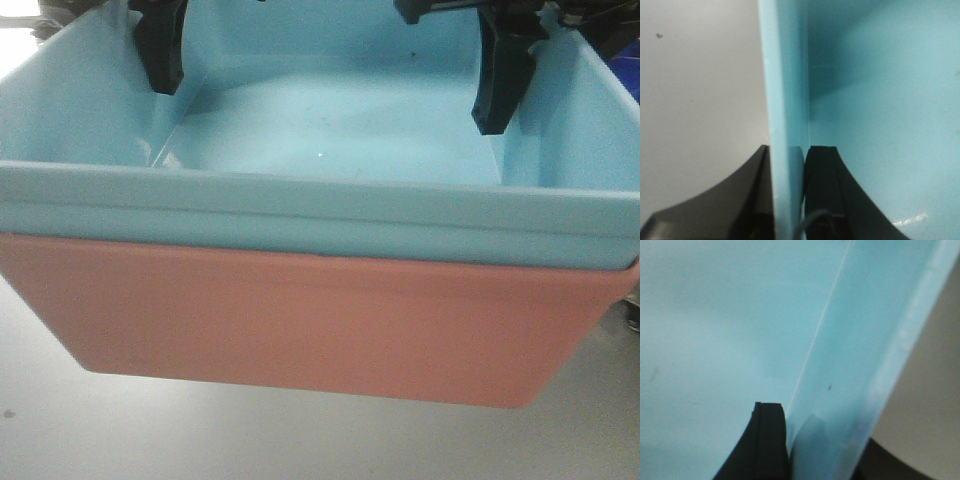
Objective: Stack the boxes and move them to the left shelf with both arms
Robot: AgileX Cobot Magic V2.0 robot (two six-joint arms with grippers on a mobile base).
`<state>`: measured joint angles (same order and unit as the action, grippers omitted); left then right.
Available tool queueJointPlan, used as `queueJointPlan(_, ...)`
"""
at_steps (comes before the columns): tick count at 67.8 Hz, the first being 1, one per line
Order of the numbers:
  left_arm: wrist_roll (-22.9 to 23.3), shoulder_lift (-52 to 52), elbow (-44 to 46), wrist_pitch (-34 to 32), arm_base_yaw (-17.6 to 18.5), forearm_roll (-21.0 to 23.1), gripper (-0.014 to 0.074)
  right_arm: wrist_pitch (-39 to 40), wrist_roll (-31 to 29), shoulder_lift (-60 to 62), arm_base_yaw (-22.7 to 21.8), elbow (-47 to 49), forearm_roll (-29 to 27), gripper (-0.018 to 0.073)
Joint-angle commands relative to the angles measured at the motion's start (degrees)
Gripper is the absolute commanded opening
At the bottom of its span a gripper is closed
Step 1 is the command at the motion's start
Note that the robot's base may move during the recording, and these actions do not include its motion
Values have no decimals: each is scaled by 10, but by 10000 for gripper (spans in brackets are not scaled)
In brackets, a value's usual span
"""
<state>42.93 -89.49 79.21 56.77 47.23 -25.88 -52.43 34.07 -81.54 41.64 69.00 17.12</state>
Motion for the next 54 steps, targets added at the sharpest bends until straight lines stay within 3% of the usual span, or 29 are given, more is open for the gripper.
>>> queueJointPlan(1, 0, 21, 30, -145, 28, 30, -3, 159, -22, 21, 20, 34, -46, 56)
queueJointPlan(54, 0, 21, 30, -146, 28, 30, -3, 159, -22, 21, 20, 34, -46, 56)
